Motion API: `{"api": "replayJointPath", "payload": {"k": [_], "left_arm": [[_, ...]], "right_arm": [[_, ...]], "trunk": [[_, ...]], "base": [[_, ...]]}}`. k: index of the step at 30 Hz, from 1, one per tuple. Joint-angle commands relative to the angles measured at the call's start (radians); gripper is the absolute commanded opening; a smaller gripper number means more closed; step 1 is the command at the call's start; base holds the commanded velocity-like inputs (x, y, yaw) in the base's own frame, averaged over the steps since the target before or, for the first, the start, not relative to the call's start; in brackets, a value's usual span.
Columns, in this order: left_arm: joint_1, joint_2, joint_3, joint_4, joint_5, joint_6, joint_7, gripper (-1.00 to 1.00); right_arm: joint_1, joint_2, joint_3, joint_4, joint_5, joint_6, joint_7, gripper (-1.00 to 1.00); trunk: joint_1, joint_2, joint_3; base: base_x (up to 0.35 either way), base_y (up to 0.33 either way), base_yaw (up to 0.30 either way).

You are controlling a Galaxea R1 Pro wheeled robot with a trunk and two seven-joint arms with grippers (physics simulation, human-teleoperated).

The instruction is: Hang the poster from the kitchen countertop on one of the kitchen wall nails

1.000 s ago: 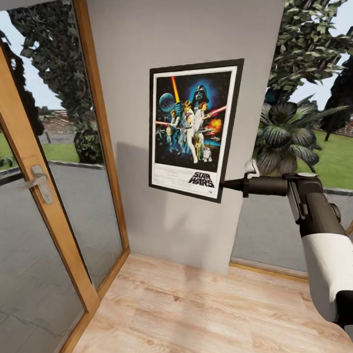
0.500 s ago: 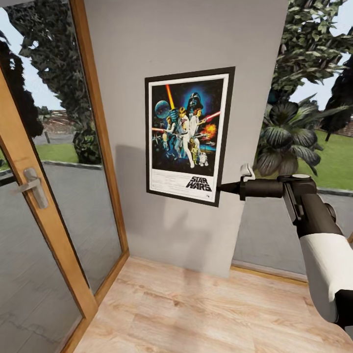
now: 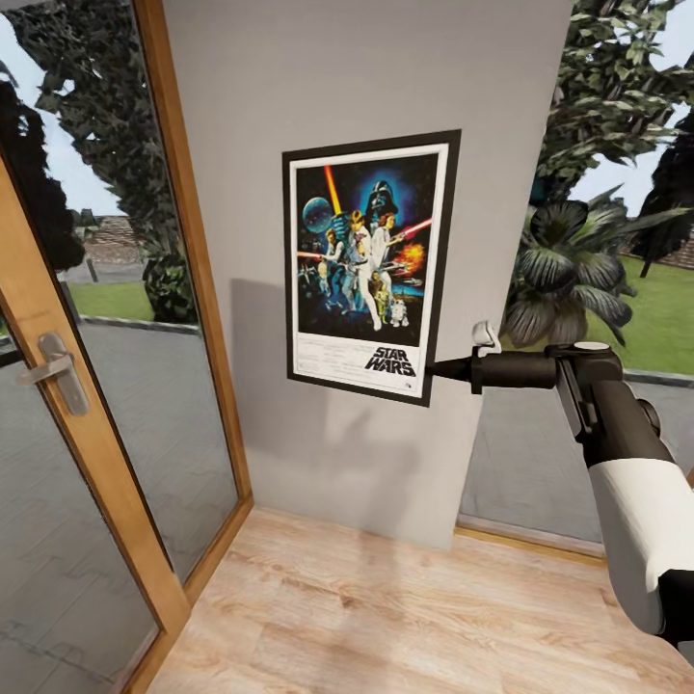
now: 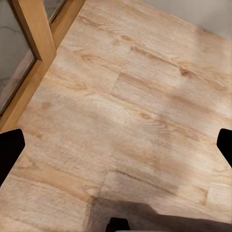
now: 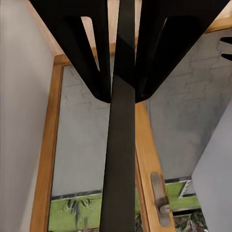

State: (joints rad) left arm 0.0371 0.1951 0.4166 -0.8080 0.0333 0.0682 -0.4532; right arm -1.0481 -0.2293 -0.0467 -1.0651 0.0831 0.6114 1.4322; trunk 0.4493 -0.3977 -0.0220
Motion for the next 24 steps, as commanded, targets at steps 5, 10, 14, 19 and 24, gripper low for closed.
{"api": "replayJointPath", "payload": {"k": [5, 10, 14, 19, 24], "left_arm": [[0.000, 0.000, 0.002, -0.002, 0.004, 0.007, -0.005, 1.00], [0.000, 0.000, 0.002, -0.003, 0.004, 0.007, -0.005, 1.00], [0.000, 0.000, 0.002, -0.003, 0.004, 0.002, -0.005, 1.00], [0.000, 0.000, 0.002, -0.001, 0.003, -0.019, -0.006, 1.00], [0.000, 0.000, 0.002, 0.000, 0.004, -0.026, -0.006, 1.00]], "right_arm": [[-0.001, 0.001, -0.002, -0.003, 0.006, 0.012, 0.011, -1.00], [-0.001, 0.001, -0.002, -0.003, 0.005, 0.011, 0.037, -1.00], [-0.001, 0.001, -0.002, -0.003, 0.005, 0.011, 0.050, -1.00], [-0.001, 0.001, -0.002, -0.004, 0.005, 0.011, 0.052, -1.00], [-0.001, 0.000, -0.002, -0.007, 0.006, 0.010, 0.053, -1.00]], "trunk": [[0.001, -0.002, -0.002], [0.001, -0.002, -0.002], [0.001, -0.002, -0.002], [0.001, -0.002, -0.002], [0.001, -0.002, -0.002]], "base": [[0.000, 0.000, 0.000], [0.000, 0.000, 0.000], [0.000, 0.000, 0.000], [0.000, 0.000, 0.000], [0.000, 0.000, 0.000]]}}
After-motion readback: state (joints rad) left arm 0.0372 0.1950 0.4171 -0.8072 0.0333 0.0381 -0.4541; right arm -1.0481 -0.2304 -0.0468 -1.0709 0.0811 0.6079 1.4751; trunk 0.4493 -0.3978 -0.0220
